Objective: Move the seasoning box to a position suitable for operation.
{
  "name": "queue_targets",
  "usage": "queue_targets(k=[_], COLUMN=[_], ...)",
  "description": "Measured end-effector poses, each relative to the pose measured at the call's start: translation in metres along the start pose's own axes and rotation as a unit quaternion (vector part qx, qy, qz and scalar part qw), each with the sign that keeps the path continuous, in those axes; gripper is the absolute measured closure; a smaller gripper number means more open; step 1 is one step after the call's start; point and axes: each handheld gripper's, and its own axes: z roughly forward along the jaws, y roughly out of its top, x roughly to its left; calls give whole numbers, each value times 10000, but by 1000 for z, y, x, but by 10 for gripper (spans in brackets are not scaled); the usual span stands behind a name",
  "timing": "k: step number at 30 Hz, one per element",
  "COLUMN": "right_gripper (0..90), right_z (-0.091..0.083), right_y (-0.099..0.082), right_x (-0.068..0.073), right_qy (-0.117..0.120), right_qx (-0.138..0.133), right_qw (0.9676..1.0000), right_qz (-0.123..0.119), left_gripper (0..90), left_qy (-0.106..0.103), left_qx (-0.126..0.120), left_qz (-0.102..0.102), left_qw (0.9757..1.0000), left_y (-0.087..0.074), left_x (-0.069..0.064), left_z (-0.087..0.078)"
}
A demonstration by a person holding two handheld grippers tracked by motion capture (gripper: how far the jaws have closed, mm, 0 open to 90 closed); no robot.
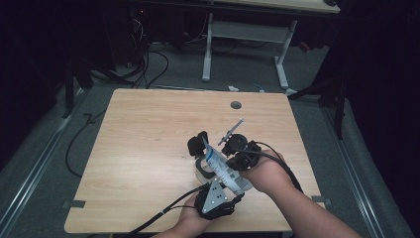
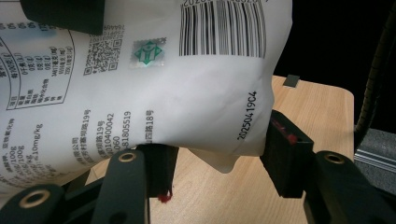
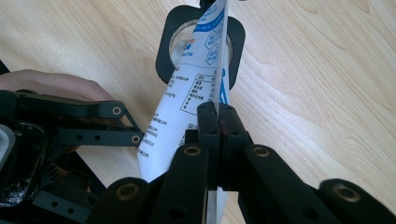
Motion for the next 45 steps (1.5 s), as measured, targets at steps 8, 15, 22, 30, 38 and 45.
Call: queue_targets(k=[8, 15, 22, 30, 38, 45], right_gripper=[900, 900, 899, 900, 900, 900], right_z=[1, 1, 1, 2, 1, 0], right_y=[1, 2, 2, 3, 5, 7], right_x=[0, 1, 1, 0, 0, -2], right_qy=[-8, -23, -24, -28, -58, -65], right_qx=[16, 23, 7, 13, 6, -25], right_qw=[10000, 10000, 10000, 10000, 10000, 10000], right_qz=[-14, -35, -35, -55, -65, -55], left_gripper=[505, 505, 505, 506, 506, 507], left_qy=[6, 6, -11, -11, 10, 27], left_qx=[-5, -11, -29, -31, -42, -44], left_qz=[1, -25, -66, -74, -84, -74], left_qw=[10000, 10000, 10000, 10000, 10000, 10000], left_y=[0, 0, 1, 1, 2, 5], left_x=[0, 0, 0, 1, 3, 5], left_z=[0, -1, -1, -1, -1, 0])
